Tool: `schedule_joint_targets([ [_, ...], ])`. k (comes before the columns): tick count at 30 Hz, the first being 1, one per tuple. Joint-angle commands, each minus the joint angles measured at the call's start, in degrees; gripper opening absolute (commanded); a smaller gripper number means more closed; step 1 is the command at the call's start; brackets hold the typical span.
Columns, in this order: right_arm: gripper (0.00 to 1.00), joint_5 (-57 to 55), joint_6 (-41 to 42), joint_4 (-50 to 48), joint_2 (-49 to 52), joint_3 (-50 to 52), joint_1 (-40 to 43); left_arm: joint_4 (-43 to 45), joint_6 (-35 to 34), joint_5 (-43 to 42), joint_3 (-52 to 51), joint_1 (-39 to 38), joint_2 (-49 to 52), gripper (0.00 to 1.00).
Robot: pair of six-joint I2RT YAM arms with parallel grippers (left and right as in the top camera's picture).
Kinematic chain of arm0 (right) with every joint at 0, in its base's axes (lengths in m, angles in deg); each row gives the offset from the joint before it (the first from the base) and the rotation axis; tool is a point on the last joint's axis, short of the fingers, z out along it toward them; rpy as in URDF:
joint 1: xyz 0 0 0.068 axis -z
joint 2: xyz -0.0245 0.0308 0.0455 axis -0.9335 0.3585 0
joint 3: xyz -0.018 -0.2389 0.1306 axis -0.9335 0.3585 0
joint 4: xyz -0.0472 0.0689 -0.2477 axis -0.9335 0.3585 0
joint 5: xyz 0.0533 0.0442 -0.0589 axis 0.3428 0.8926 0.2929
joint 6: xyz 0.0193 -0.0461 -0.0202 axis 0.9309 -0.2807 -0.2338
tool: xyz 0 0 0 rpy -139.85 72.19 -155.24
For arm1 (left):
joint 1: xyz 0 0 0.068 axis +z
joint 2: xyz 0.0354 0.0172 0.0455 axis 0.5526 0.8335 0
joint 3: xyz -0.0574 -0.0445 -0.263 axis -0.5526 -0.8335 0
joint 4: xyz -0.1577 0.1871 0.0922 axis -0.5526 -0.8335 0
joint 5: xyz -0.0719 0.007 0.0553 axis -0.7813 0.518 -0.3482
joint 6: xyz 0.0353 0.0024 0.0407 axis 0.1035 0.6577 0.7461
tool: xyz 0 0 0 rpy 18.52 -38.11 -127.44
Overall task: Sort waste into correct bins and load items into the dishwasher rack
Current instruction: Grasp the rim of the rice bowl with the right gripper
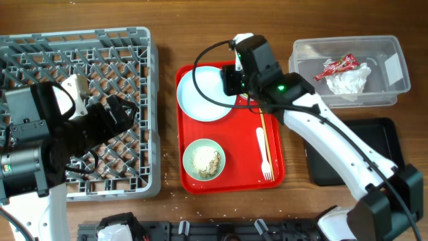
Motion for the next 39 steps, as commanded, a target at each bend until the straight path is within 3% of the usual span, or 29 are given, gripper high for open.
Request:
schedule_joint_targets([
  [1, 0.45, 9.4, 0.5, 0.6, 3.0, 0.5, -3.9, 0.1, -0.5, 0.1, 0.7, 0.3, -0.1, 1.0],
  [4, 0.45, 9.2, 4.6, 2.8, 8.4, 0.5, -8.9, 0.1, -0.5, 0.1, 0.7, 0.3, -0.1, 1.0],
  [7, 0.38, 9.2, 9.9, 8.4, 8.6, 0.5, -11.0, 0.1, -0.5, 0.1, 0.7, 0.3, -0.1, 1.0],
  [13, 0.52, 28.3, 11.4, 18.4, 8.4, 0.4, -11.1, 0.1, -0.5, 0.1, 0.7, 0.3, -0.1, 1.0],
  [15, 0.52, 29.9, 11.4, 21.2, 8.4, 0.4, -11.5, 0.1, -0.5, 0.1, 0.7, 0.3, -0.1, 1.0],
  [16, 0.56, 29.6, 11.4, 21.3, 8.5, 0.5, -11.6, 0.1, -0.5, 0.1, 0.7, 0.3, -0.1, 1.0],
  [17, 0.65, 29.2, 11.4, 21.3, 8.6, 0.5, -11.9, 0.1, -0.5, 0.1, 0.7, 0.3, -0.1, 1.0],
  [18, 0.67, 28.2, 11.4, 21.5, 8.6, 0.5, -12.8, 0.1, -0.5, 0.1, 0.7, 0.3, -0.1, 1.0],
  [20, 0.64, 26.6, 14.0, 21.4, 8.6, 0.5, -14.1, 0.1, -0.5, 0.1, 0.7, 0.3, -0.1, 1.0],
  [23, 0.51, 17.8, 25.3, 19.9, 8.8, 0.5, -18.9, 0.1, -0.5, 0.1, 0.7, 0.3, -0.1, 1.0],
  [28, 0.47, 9.0, 39.9, 17.2, 9.2, 0.5, -23.0, 0.1, -0.5, 0.1, 0.7, 0.3, -0.1, 1.0],
  [32, 0.41, 7.8, 42.8, 17.1, 9.2, 0.5, -24.5, 0.1, -0.5, 0.1, 0.7, 0.3, -0.1, 1.0],
  [39, 0.43, -0.3, 45.7, 17.0, 9.2, 0.5, -28.6, 0.1, -0.5, 0.1, 0.7, 0.3, -0.1, 1.0],
])
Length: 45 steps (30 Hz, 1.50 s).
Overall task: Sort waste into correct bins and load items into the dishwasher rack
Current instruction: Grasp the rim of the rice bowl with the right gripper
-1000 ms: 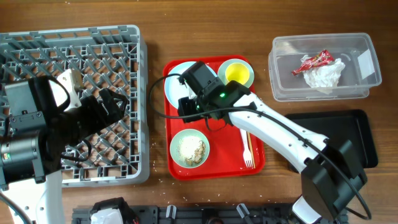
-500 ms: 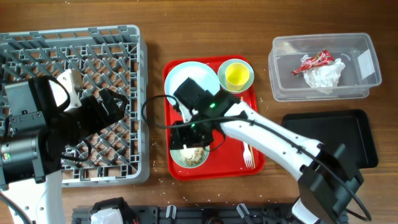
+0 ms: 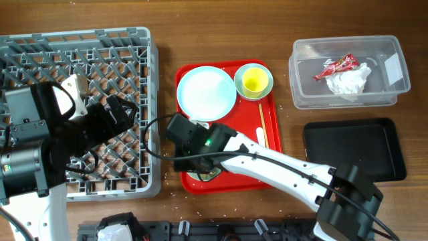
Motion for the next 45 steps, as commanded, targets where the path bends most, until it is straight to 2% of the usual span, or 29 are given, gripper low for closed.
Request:
schedule_joint_targets([
  [1, 0.43, -6.0, 1.5, -0.3, 0.8, 0.3, -0.4, 0.2, -0.5, 0.1, 0.7, 0.3, -0.1, 1.0],
  [12, 0.41, -7.5, 1.0, -2.6, 7.3, 0.3, -0.6, 0.2, -0.5, 0.1, 0.7, 0.3, -0.1, 1.0],
  [16, 0.36, -8.6, 0.7, -2.6, 7.8, 0.3, -0.6, 0.2, -0.5, 0.1, 0.7, 0.3, -0.1, 1.0],
  [27, 0.35, -11.1, -7.0, -2.6, 10.3, 0.2, 0.2, 0.2, -0.5, 0.1, 0.7, 0.3, -0.1, 1.0],
  [32, 0.35, -6.7, -9.8, -0.9, 3.7, 0.1, 3.7, 0.2, -0.5, 0.1, 0.7, 0.3, -0.1, 1.0],
  [35, 0.36, 1.6, -14.4, -6.1, 0.3, 0.1, 3.4, 0.2, -0.5, 0.1, 0.7, 0.3, -0.1, 1.0],
  [40, 0.36, -4.0, -7.7, -7.0, 6.1, 0.3, -0.3, 0.2, -0.5, 0.1, 0.7, 0.3, -0.1, 1.0],
  [45, 0.35, -5.7, -7.6, -6.6, 9.1, 0.3, -0.5, 0.2, -0.5, 0.1, 0.7, 0.3, -0.1, 1.0],
])
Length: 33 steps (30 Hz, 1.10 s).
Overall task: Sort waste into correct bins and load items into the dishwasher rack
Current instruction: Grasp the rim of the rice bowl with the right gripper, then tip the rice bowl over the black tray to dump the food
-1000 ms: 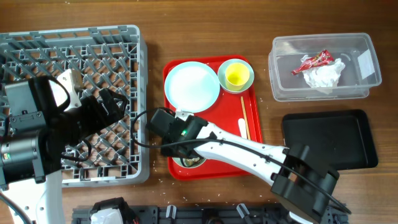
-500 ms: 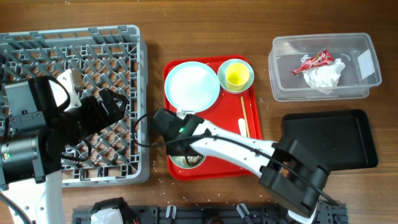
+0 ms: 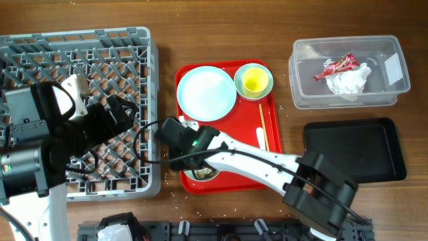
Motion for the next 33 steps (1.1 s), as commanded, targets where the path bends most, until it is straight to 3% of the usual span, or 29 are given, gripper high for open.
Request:
schedule_joint_targets([
  [1, 0.36, -3.8, 0.8, 0.9, 1.0, 0.2, 0.0, 0.2, -0.5, 0.1, 0.7, 0.3, -0.1, 1.0],
  [8, 0.36, -11.8, 1.9, 10.2, 1.0, 0.1, 0.6, 0.2, -0.5, 0.1, 0.7, 0.3, -0.1, 1.0],
  [12, 0.35, -12.7, 1.8, 16.5, 0.6, 0.0, 5.4, 0.2, -0.5, 0.1, 0.7, 0.3, -0.1, 1.0],
  [14, 0.29, -11.1, -2.4, 17.5, -1.0, 0.0, 7.6, 0.2, -0.5, 0.1, 0.7, 0.3, -0.1, 1.0],
  [20, 0.31, -9.9, -8.7, 16.6, -2.0, 0.2, 7.7, 0.2, -0.5, 0.1, 0.7, 0.3, -0.1, 1.0],
  [21, 0.29, -9.9, -8.5, 16.0, -1.8, 0.5, 7.7, 0.2, -0.5, 0.1, 0.7, 0.3, -0.1, 1.0],
  [24, 0.13, -7.4, -8.5, 13.2, -1.7, 2.3, 7.6, 0.2, -0.5, 0.1, 0.7, 0.3, -0.1, 1.0],
  [27, 0.11, -7.1, -7.8, 12.6, -1.7, 4.0, 7.6, 0.2, -0.5, 0.1, 0.7, 0.3, -0.1, 1.0],
  [29, 0.04, -7.3, -7.3, 12.9, -1.7, 4.2, 7.6, 0.2, -0.5, 0.1, 0.7, 0.3, -0.1, 1.0],
  [33, 0.04, -7.1, -7.3, 16.2, -1.8, 2.3, 7.6, 0.2, -0.5, 0.1, 0.7, 0.3, -0.1, 1.0],
])
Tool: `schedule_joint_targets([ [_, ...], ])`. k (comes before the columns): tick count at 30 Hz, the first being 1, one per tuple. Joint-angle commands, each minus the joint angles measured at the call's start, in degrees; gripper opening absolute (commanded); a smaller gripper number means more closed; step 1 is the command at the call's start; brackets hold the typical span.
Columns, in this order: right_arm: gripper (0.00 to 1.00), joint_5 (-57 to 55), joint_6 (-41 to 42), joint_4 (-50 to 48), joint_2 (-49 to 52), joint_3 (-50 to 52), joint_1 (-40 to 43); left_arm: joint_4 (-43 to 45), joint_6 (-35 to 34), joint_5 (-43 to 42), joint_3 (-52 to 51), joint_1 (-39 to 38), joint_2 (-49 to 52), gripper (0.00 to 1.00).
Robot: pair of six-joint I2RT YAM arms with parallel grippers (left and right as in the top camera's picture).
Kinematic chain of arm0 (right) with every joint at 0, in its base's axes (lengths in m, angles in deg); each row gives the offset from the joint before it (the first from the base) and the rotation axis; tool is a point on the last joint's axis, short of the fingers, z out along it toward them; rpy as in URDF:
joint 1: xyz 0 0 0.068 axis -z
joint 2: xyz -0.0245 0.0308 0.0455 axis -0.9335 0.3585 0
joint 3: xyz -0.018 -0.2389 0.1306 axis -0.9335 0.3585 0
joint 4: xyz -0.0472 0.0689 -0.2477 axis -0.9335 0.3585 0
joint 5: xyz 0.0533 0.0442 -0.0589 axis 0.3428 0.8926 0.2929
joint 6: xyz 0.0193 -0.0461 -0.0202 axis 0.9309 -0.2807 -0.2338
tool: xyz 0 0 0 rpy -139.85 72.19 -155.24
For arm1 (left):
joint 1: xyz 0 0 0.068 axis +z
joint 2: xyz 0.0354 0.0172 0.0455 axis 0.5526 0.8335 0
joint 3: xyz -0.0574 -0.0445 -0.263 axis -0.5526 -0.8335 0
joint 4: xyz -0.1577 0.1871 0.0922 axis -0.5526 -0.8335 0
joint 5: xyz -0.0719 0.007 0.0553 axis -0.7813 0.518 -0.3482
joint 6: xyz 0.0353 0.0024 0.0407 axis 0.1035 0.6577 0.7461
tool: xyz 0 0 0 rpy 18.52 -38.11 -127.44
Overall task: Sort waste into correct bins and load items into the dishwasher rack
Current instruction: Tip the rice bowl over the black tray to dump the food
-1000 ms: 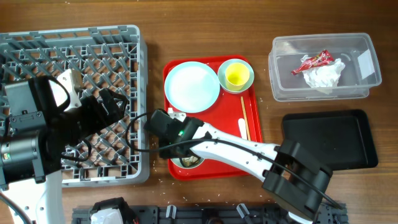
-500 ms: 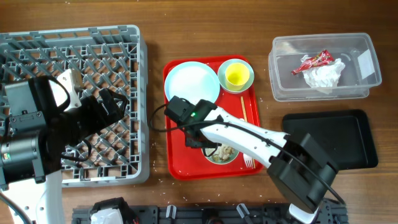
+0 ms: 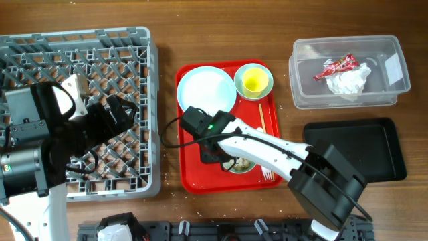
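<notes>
On the red tray (image 3: pixel 190 182) lie a white plate (image 3: pixel 206 94), a small yellow-green bowl of yellow liquid (image 3: pixel 253 80), wooden chopsticks (image 3: pixel 261 119) and a white fork (image 3: pixel 267 175), mostly hidden by my arm. The green bowl with rice (image 3: pixel 242 165) sits at the tray's lower middle, half covered by my right arm. My right gripper (image 3: pixel 215 152) is at its left rim and looks shut on it. Over the grey dishwasher rack (image 3: pixel 80 47) hangs my left gripper (image 3: pixel 127 110); its jaws are not discernible.
A clear plastic bin (image 3: pixel 394 87) at the back right holds a red wrapper and crumpled tissue. A black tray (image 3: pixel 354 150) lies below it. Crumbs dot the wooden table around the red tray.
My right gripper has shifted right, from the tray's left edge to its lower middle. The rice bowl has moved right with it. The left arm is unchanged.
My right gripper was first over the yellow-green bowl at the tray's back, the rice bowl sitting at the tray's front left. Then it stood over the rice bowl, and later lower at that bowl's left side. Now the bowl sits farther right, at the gripper.
</notes>
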Motion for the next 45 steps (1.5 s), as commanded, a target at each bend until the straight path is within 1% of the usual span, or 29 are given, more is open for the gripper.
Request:
schedule_joint_targets([
  [1, 0.04, 0.9, -0.5, 3.7, -0.9, -2.9, -0.1, 0.2, -0.5, 0.1, 0.7, 0.3, -0.1, 1.0],
  [3, 0.04, 0.8, -2.7, 6.6, -1.0, -5.5, -0.1, 0.2, -0.5, 0.1, 0.7, 0.3, -0.1, 1.0],
  [6, 0.04, 0.1, -2.4, 10.6, -1.4, -7.4, 1.9, 0.2, -0.5, 0.1, 0.7, 0.3, -0.1, 1.0],
  [8, 0.04, -0.8, -2.4, 12.7, -2.9, -7.5, 5.1, 0.2, -0.5, 0.1, 0.7, 0.3, -0.1, 1.0],
  [10, 0.04, -1.7, -2.8, 15.5, -6.4, -7.5, 10.1, 0.2, -0.5, 0.1, 0.7, 0.3, -0.1, 1.0],
  [13, 0.04, -0.5, -10.5, 17.8, -15.3, -7.5, 20.5, 0.2, -0.5, 0.1, 0.7, 0.3, -0.1, 1.0],
  [14, 0.04, 2.1, -14.8, 18.7, -18.6, -7.5, 25.6, 0.2, -0.5, 0.1, 0.7, 0.3, -0.1, 1.0],
  [17, 0.04, 6.6, -23.3, 22.0, -24.0, -7.5, 40.6, 0.2, -0.5, 0.1, 0.7, 0.3, -0.1, 1.0],
  [18, 0.04, 8.5, -26.9, 22.4, -24.3, -7.5, 45.6, 0.2, -0.5, 0.1, 0.7, 0.3, -0.1, 1.0],
  [20, 0.04, 12.8, -32.5, 22.5, -24.2, -7.2, 53.0, 0.2, -0.5, 0.1, 0.7, 0.3, -0.1, 1.0],
  [24, 0.04, 16.7, -39.0, 22.4, -24.2, -4.5, 66.5, 0.2, -0.5, 0.1, 0.7, 0.3, -0.1, 1.0],
  [27, 0.04, 28.4, -46.6, 20.9, -23.5, -1.0, 76.9, 0.2, -0.5, 0.1, 0.7, 0.3, -0.1, 1.0],
  [28, 0.04, 30.8, -47.4, 20.2, -23.5, 0.5, 79.8, 0.2, -0.5, 0.1, 0.7, 0.3, -0.1, 1.0],
  [30, 0.04, 33.0, -47.7, 19.5, -23.5, 2.3, 83.5, 0.2, -0.4, 0.1, 0.7, 0.3, -0.1, 1.0],
  [32, 0.04, 40.4, -52.1, 18.6, -23.5, 5.0, 87.2, 0.2, -0.5, 0.1, 0.7, 0.3, -0.1, 1.0],
  [34, 0.04, 45.4, -52.4, 15.1, -23.4, 10.0, 90.4, 0.2, -0.5, 0.1, 0.7, 0.3, -0.1, 1.0],
  [36, 0.04, 47.9, -53.2, 13.2, -22.4, 12.6, 92.8, 0.2, -0.5, 0.1, 0.7, 0.3, -0.1, 1.0],
  [40, 0.04, 56.1, -59.0, 14.1, -17.9, 13.2, 96.3, 0.2, -0.5, 0.1, 0.7, 0.3, -0.1, 1.0],
  [43, 0.04, 61.1, -60.2, 16.0, -12.1, 13.2, 98.6, 0.2, -0.5, 0.1, 0.7, 0.3, -0.1, 1.0],
  [44, 0.04, 63.4, -63.6, 17.5, -10.3, 13.2, 99.4, 0.2, -0.5, 0.1, 0.7, 0.3, -0.1, 1.0],
  [45, 0.04, 64.7, -65.3, 17.3, -9.1, 13.2, 100.1, 0.2, -0.5, 0.1, 0.7, 0.3, -0.1, 1.0],
])
